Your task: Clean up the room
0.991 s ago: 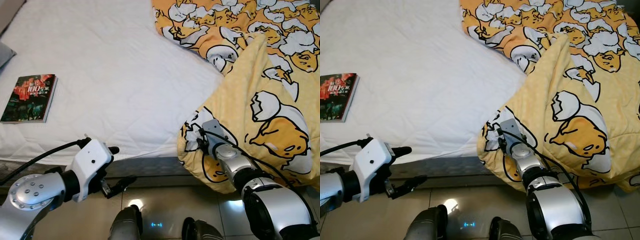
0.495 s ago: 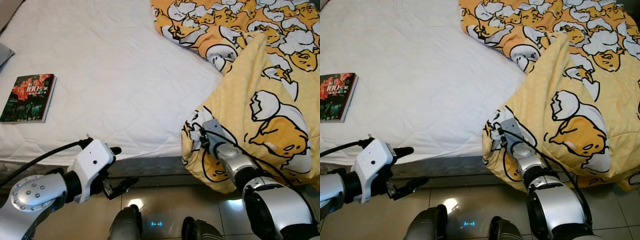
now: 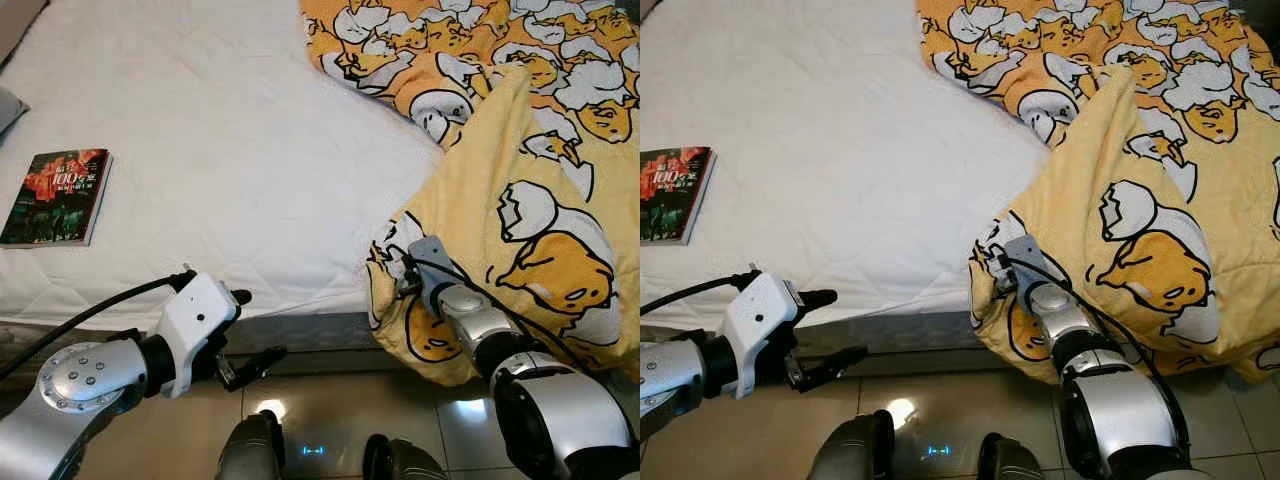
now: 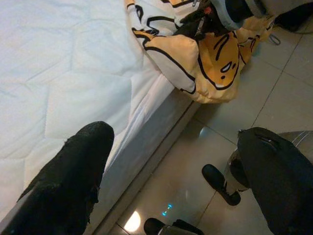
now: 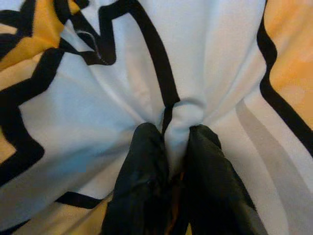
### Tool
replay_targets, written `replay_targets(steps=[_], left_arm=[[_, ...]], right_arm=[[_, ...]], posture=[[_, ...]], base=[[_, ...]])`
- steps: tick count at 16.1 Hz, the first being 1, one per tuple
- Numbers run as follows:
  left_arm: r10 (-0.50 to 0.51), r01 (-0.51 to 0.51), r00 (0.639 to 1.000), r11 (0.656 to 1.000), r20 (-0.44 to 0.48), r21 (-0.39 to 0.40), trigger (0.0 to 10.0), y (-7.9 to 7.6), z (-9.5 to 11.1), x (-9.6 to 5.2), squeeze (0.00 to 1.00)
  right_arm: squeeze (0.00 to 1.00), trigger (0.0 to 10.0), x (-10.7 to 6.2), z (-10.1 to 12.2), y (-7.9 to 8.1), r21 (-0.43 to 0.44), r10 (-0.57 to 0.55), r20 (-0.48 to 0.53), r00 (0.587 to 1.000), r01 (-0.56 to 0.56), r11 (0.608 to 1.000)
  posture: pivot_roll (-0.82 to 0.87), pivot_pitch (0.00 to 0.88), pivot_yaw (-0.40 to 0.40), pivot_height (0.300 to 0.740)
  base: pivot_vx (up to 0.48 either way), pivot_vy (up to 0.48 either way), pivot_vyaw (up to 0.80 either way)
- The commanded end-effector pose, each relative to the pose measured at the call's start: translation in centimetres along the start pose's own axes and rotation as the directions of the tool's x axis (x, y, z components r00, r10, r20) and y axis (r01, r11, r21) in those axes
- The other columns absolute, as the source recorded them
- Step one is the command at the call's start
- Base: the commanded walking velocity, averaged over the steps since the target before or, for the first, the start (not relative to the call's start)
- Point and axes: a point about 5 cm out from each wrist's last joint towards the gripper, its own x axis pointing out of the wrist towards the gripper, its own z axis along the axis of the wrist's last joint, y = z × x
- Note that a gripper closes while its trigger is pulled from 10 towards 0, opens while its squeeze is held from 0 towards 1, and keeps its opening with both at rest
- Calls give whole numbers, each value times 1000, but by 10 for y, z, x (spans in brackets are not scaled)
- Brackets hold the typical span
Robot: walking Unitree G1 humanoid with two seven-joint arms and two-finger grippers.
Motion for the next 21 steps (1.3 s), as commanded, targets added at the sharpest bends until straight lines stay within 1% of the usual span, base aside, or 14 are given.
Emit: replay_targets(steps=[1, 5, 7, 8, 10, 11, 13, 15, 16, 17, 18, 19, 20, 21], left_arm=[[-5, 5, 1000, 1000, -3, -5, 10000, 0, -3, 4, 0], [11, -11, 1000, 1000, 13, -14, 10000, 3, -11, 22, 0], [13, -13, 1000, 1000, 28, -7, 10000, 8, -14, 34, 0], [12, -12, 999, 1000, 32, -4, 10000, 9, -14, 36, 0], [1, -2, 999, 1000, 48, 17, 10000, 16, -12, 45, 0], [-8, 7, 998, 1000, 55, 26, 10000, 17, -11, 48, 0], [-16, 14, 998, 999, 61, 33, 10000, 18, -10, 51, 0], [-25, 22, 998, 999, 65, 40, 10000, 19, -10, 52, 0], [-26, 24, 998, 999, 65, 41, 10000, 19, -11, 52, 0], [-29, 27, 998, 999, 64, 45, 10000, 19, -11, 53, 0], [-32, 29, 997, 998, 65, 50, 10000, 20, -11, 53, 0], [-33, 29, 997, 998, 65, 54, 10000, 21, -11, 53, 0], [-33, 29, 997, 998, 65, 56, 10000, 21, -11, 54, 0], [-34, 30, 997, 998, 66, 58, 10000, 21, -11, 54, 0]], right_arm=[[0, 0, 0, -2, 1, 11, 38, 0, 999, -38, 999], [0, 0, -3, 1, 10, 30, 246, 85, 966, -249, 968], [0, 0, -12, -7, 19, -7, 495, 139, 858, -499, 867], [0, 0, -15, -9, 20, -13, 544, 146, 826, -548, 836], [0, 0, -42, -35, 24, -96, 823, 91, 561, -818, 568], [0, 0, -64, -50, 25, -118, 914, 15, 406, -907, 405], [0, 0, -97, -65, 27, -104, 974, -99, 203, -976, 193], [0, 0, -118, -77, 28, -61, 979, -166, 116, -992, 107], [0, 0, -119, -78, 27, -63, 977, -173, 125, -991, 115], [0, 0, -107, -92, 23, -119, 949, -208, 236, -969, 215], [0, 10000, -82, -111, 25, -171, 838, -240, 490, -871, 460], [0, 10000, -65, -114, 25, -193, 709, -211, 673, -740, 645], [1000, 10000, -58, -107, 21, -145, 639, -136, 757, -654, 743], [1000, 10000, -58, -96, 15, -110, 625, -70, 777, -629, 770]], posture=[[283, 148, -21, 740], [204, 55, -24, 740], [146, 0, -6, 740], [146, 0, -6, 740], [111, 0, 21, 740], [103, 0, 27, 740], [101, 0, 33, 740], [101, 0, 37, 740], [101, 0, 38, 740], [101, 0, 38, 740], [103, 0, 41, 740], [105, 0, 42, 740], [106, 0, 44, 740], [105, 0, 45, 740]], base=[[0, 0, 0], [0, 0, 0], [0, 0, 0], [0, 0, 0], [0, 0, 0], [0, 0, 0], [0, 0, 0], [0, 0, 0], [0, 0, 0], [0, 0, 0], [0, 0, 0], [0, 0, 0], [0, 0, 0], [0, 0, 0]])
